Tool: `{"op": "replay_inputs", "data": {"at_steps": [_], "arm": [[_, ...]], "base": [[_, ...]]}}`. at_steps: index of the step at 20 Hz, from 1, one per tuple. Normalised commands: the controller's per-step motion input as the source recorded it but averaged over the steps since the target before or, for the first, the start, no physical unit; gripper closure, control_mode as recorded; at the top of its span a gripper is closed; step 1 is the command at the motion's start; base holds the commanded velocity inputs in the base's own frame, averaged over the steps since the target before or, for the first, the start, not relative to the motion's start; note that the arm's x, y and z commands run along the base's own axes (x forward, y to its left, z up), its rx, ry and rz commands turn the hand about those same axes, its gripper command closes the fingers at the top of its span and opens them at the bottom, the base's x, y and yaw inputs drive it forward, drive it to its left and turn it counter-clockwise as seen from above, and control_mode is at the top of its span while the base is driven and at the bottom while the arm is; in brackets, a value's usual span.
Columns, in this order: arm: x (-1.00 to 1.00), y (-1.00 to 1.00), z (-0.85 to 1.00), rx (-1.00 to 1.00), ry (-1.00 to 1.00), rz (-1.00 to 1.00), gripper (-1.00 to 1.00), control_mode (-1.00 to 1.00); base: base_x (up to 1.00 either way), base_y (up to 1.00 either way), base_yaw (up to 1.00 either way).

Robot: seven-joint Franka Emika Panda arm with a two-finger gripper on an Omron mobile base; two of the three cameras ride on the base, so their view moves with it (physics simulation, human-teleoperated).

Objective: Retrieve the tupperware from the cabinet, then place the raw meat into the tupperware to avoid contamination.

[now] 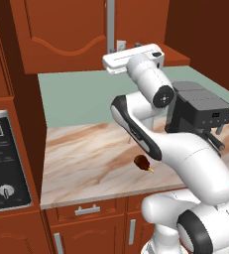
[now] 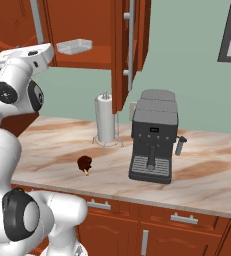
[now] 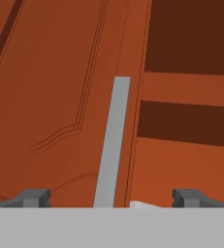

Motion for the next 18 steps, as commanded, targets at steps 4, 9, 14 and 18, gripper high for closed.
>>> {"op": "replay_inputs", "data": {"at_steps": [4,9,14,18], "arm": [[0.18,0.03,0.00,0.00,0.00,0.00,-1.00,-1.00],[0.19,0.05,0.00,0.00,0.00,0.00,-1.00,-1.00],[0.18,0.08,-0.01,0.00,0.00,-0.01,-1.00,-1.00],[0.18,0.11,-0.03,0.00,0.00,-0.01,-1.00,-1.00]], "base": [[0.00,0.00,0.00],[0.00,0.00,0.00],[0.00,0.00,0.00],[0.00,0.00,0.00]]}}
